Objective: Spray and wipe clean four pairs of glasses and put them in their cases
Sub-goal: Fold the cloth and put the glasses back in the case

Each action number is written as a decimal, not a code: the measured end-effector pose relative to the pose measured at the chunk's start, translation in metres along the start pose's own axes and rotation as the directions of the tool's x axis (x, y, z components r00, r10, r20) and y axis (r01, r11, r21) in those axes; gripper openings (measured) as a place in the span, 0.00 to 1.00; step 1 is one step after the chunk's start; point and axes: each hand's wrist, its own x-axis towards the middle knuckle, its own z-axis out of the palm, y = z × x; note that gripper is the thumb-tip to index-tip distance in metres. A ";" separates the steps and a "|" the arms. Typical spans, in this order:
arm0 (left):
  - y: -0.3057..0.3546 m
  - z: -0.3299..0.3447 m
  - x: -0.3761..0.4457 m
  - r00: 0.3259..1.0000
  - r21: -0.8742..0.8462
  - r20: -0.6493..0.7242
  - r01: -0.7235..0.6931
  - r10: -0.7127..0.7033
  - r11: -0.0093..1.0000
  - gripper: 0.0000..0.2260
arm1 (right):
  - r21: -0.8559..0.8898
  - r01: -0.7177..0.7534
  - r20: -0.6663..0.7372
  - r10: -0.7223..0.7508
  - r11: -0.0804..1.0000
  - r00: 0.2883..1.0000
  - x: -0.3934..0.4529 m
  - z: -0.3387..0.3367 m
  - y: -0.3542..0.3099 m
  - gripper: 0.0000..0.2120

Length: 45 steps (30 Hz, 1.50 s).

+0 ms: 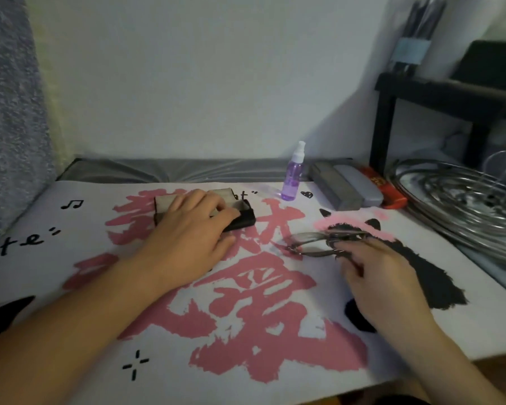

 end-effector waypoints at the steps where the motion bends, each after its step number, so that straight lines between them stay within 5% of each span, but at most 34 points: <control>1: 0.002 0.000 0.000 1.000 0.001 -0.013 -0.014 0.014 1.000 0.18 | -0.060 0.041 0.015 -0.040 0.997 0.999 0.004 0.000 0.002 0.13; 7: -0.003 -0.001 -0.001 0.998 -0.026 -0.008 0.069 -0.069 0.997 0.20 | -0.169 0.313 0.224 -0.273 0.934 0.935 0.030 0.000 0.011 0.14; 11: -0.018 -0.002 -0.002 0.986 -0.003 0.089 0.142 -0.141 0.990 0.24 | -0.257 0.418 0.225 -0.366 0.872 0.903 0.031 -0.005 0.017 0.11; 14: -0.024 -0.007 -0.002 0.989 -0.029 0.113 0.101 -0.097 0.994 0.18 | -0.293 0.437 0.190 -0.396 0.850 0.898 0.031 -0.001 0.022 0.15; 18: -0.035 -0.018 -0.004 0.979 -0.115 0.194 0.087 -0.064 0.990 0.10 | -0.148 0.371 -0.032 -0.379 0.917 0.925 0.029 -0.007 0.014 0.10; 21: -0.055 -0.026 -0.010 0.965 -0.177 0.253 0.121 -0.074 0.977 0.21 | 0.339 0.242 -0.146 -0.204 0.909 0.968 0.025 -0.024 -0.014 0.08; 26: -0.077 -0.029 -0.013 0.967 -0.230 0.218 0.181 -0.131 0.956 0.27 | 0.721 0.101 0.037 -0.183 0.685 0.982 0.042 -0.044 -0.062 0.11; 32: -0.084 -0.029 -0.019 0.937 -0.452 0.315 0.287 -0.150 0.845 0.25 | 0.812 -0.101 0.224 -0.147 0.575 0.963 0.084 0.002 -0.101 0.05; 34: -0.086 -0.031 -0.019 0.929 -0.571 0.307 0.354 -0.206 0.741 0.23 | 0.857 -0.198 0.270 -0.089 0.477 0.959 0.094 0.016 -0.116 0.04; 37: -0.089 -0.029 -0.015 0.840 -0.693 0.249 0.502 -0.482 0.518 0.17 | 0.896 -0.307 0.349 -0.082 0.322 0.934 0.110 0.028 -0.137 0.04; 40: -0.089 -0.021 -0.009 0.708 -0.671 0.191 0.600 -0.680 0.436 0.12 | 0.832 -0.321 0.427 -0.152 0.452 0.892 0.117 0.043 -0.154 0.05; 43: -0.091 -0.011 -0.008 0.679 -0.648 0.193 0.631 -0.708 0.428 0.12 | 0.673 -0.218 0.470 -0.182 0.707 0.864 0.112 0.060 -0.158 0.05; 45: -0.091 -0.009 -0.006 0.679 -0.669 0.206 0.623 -0.704 0.405 0.11 | 0.606 -0.168 0.467 -0.177 0.777 0.867 0.110 0.064 -0.156 0.04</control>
